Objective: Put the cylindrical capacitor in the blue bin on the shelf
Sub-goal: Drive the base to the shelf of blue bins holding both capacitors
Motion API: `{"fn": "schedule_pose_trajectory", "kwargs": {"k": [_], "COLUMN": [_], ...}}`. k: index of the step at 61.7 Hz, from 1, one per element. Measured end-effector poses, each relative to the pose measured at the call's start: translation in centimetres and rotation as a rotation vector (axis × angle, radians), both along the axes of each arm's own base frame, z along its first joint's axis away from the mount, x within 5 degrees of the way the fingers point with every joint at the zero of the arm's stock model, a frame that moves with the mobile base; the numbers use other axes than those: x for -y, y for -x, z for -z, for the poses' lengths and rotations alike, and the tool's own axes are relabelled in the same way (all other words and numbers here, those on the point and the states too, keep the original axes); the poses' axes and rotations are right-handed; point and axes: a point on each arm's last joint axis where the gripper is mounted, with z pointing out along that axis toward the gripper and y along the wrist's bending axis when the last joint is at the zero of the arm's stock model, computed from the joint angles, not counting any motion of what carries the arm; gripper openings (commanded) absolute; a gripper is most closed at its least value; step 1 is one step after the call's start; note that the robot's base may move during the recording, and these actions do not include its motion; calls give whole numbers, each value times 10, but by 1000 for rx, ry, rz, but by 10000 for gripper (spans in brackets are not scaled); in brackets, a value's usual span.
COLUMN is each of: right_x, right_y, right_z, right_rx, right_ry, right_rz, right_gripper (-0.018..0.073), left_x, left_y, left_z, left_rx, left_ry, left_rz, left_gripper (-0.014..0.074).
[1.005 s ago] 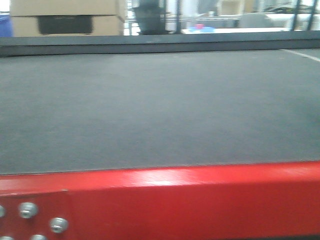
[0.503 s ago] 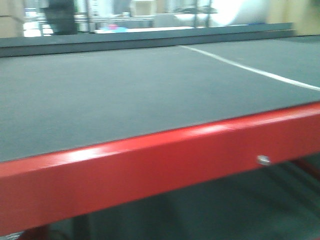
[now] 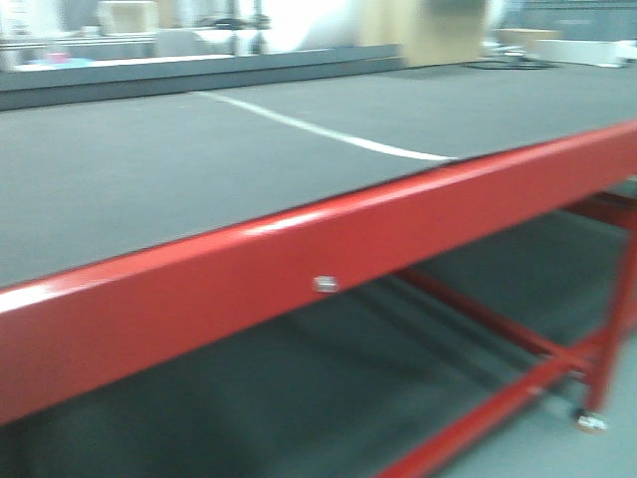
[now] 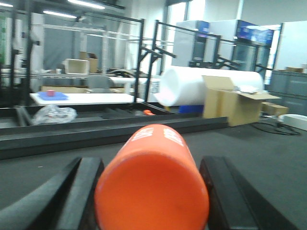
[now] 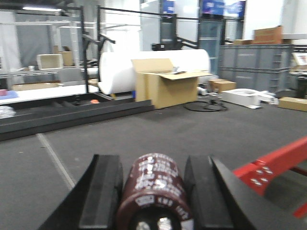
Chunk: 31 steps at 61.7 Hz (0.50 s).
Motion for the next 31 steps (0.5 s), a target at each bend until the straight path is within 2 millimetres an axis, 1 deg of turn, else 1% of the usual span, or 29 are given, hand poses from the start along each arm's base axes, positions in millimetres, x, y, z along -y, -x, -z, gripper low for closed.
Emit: {"fn": "schedule_pose_trajectory", "kwargs": {"k": [31], "right_x": [0], "right_y": [0], "right_z": [0], "right_rx": [0], "right_ry": [0], "right_rz": [0], "right_gripper": [-168], "left_x": [0], "left_y": [0], "left_z": [0], "left_rx": [0], "left_ry": [0], "left_rz": [0], "left_gripper": [-111]}}
